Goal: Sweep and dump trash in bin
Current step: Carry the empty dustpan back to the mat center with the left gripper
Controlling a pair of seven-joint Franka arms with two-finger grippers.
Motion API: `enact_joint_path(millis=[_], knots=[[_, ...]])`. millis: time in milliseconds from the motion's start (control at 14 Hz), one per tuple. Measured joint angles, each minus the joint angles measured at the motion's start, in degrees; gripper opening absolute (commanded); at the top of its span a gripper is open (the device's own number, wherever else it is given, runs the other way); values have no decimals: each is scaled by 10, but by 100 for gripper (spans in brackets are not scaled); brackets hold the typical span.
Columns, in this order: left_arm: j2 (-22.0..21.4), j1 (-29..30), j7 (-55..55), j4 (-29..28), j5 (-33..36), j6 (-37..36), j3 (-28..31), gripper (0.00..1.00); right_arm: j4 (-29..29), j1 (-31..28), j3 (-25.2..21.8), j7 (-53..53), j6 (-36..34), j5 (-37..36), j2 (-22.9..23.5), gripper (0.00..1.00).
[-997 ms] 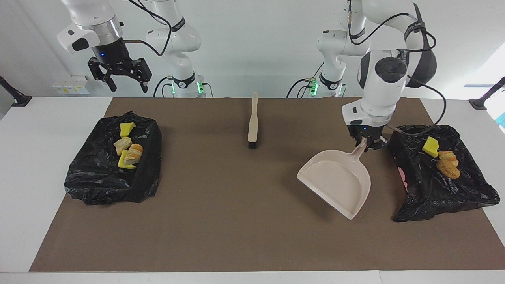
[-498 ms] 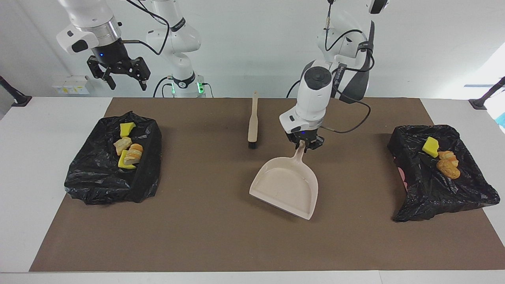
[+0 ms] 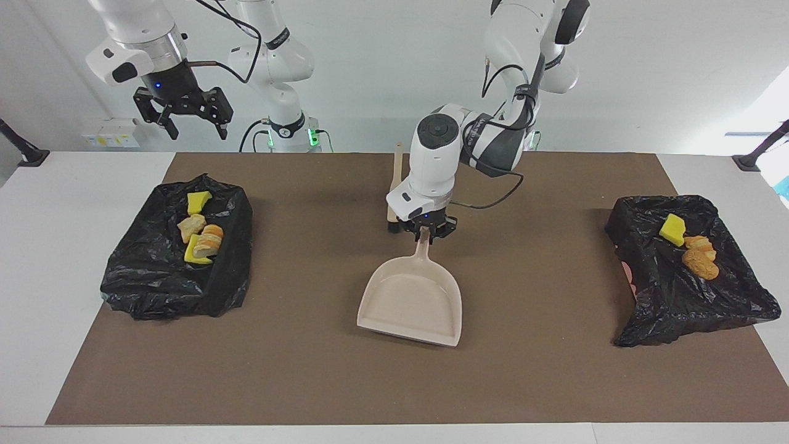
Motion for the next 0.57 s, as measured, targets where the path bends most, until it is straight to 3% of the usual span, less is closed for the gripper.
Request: enact_joint_path(millis=[214,427,498,570], knots=[[42,-26,-87,29,0,9,2,0,0,0,0,0,0,0,0,100],[46,-28,-145,33,0,41,4,0,0,0,0,0,0,0,0,100],[46,-27,-149,33,0,49,6,16,0,0,0,0,0,0,0,100],[46,-26,-150,33,0,52,8,79,0,0,0,0,0,0,0,100]])
